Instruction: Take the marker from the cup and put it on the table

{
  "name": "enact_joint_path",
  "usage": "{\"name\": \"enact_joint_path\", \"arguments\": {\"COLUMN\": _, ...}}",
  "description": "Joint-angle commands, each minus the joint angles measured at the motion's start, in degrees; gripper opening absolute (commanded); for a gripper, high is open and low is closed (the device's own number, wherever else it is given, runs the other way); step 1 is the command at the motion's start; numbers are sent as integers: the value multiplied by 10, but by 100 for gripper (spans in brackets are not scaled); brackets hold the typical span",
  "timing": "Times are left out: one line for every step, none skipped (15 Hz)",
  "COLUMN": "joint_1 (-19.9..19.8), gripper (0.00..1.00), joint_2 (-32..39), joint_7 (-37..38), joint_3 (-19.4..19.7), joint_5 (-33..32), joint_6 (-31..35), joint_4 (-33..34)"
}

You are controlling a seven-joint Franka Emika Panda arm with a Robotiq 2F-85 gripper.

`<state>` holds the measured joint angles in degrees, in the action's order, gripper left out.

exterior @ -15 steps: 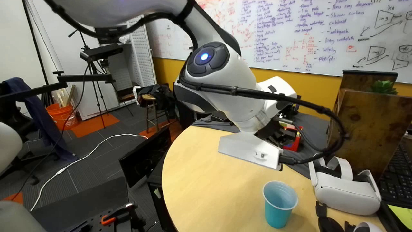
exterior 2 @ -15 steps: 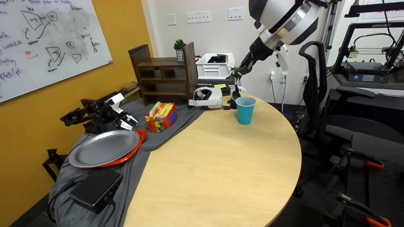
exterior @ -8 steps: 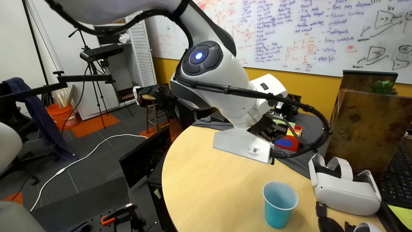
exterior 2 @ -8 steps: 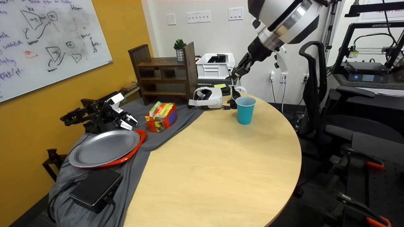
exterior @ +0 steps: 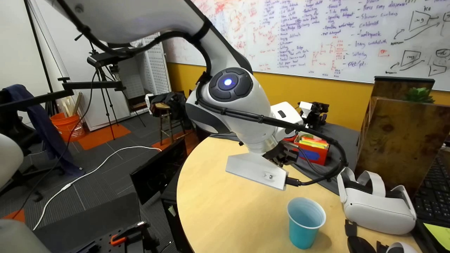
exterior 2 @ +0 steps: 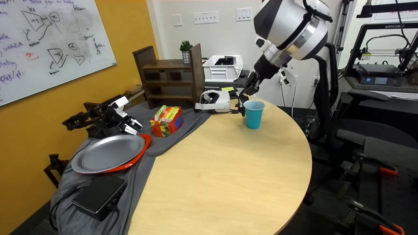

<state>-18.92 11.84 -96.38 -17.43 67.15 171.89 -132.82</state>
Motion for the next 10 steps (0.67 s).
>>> {"name": "enact_joint_path", "arguments": {"joint_1": 21, "gripper": 3, "joint_2": 15, "joint_7": 50, "joint_3": 7, "joint_5": -58, "joint_6": -3, "joint_4": -9}}
{"name": "enact_joint_path", "arguments": {"joint_1": 27, "gripper": 3, "joint_2": 21, "joint_7": 62, "joint_3": 8, "joint_5": -75, "joint_6": -4, "joint_4": -10}}
{"name": "enact_joint_path", "arguments": {"joint_1": 35, "gripper": 3, "joint_2": 26, "joint_7": 78, "joint_3": 11, "joint_5": -95, "joint_6": -5, "joint_4": -13}}
{"name": "enact_joint_path", "arguments": {"joint_1": 43, "gripper": 3, "joint_2": 30, "joint_7": 95, "joint_3": 15, "joint_5": -116, "joint_6": -5, "joint_4": -15}}
{"name": "enact_joint_path", "arguments": {"joint_1": 51, "gripper": 3, "joint_2": 34, "joint_7": 110, "joint_3": 18, "joint_5": -136, "joint_6": -9, "joint_4": -16}}
{"name": "enact_joint_path", "arguments": {"joint_1": 60, "gripper": 3, "joint_2": 37, "joint_7": 131, "joint_3": 25, "joint_5": -159, "joint_6": -12, "joint_4": -19}}
{"name": "enact_joint_path", "arguments": {"joint_1": 70, "gripper": 3, "joint_2": 41, "joint_7": 150, "joint_3": 32, "joint_5": -180, "joint_6": -12, "joint_4": -20}}
{"name": "enact_joint_path", "arguments": {"joint_1": 79, "gripper": 3, "joint_2": 42, "joint_7": 171, "joint_3": 40, "joint_5": -203, "joint_6": -19, "joint_4": -22}}
{"name": "enact_joint_path", "arguments": {"joint_1": 91, "gripper": 3, "joint_2": 44, "joint_7": 194, "joint_3": 52, "joint_5": -228, "joint_6": -28, "joint_4": -23}}
{"name": "enact_joint_path", "arguments": {"joint_1": 100, "gripper": 3, "joint_2": 46, "joint_7": 212, "joint_3": 60, "joint_5": -248, "joint_6": -31, "joint_4": -23}}
